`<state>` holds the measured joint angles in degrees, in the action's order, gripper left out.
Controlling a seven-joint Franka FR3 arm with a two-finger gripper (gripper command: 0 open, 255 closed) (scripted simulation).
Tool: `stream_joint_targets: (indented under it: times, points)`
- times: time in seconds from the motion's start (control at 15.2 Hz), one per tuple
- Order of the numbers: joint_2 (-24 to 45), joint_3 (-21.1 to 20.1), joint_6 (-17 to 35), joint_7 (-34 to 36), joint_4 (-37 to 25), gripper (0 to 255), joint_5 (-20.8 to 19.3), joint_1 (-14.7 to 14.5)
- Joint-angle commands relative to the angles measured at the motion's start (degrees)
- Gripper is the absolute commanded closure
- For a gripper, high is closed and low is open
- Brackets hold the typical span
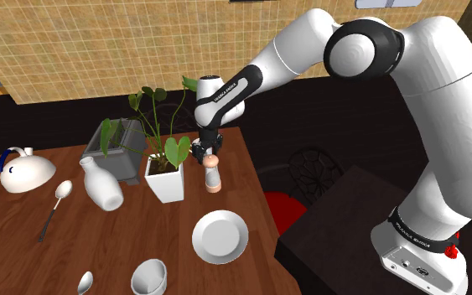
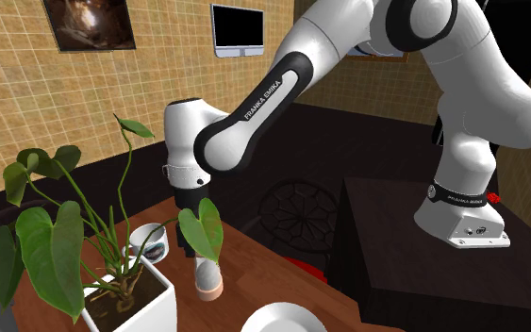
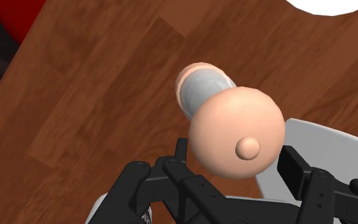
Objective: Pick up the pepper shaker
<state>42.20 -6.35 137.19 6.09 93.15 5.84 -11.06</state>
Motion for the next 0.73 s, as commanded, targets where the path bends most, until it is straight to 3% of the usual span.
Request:
stream_joint_targets:
  times: [0.0,0.66]
  points:
    - [0.2,0.0,0.0,0.0,0.2,255,0.0,0.0]
    - [-3.6,0.0,-3.6,0.5,0.3,255,0.0,0.1]
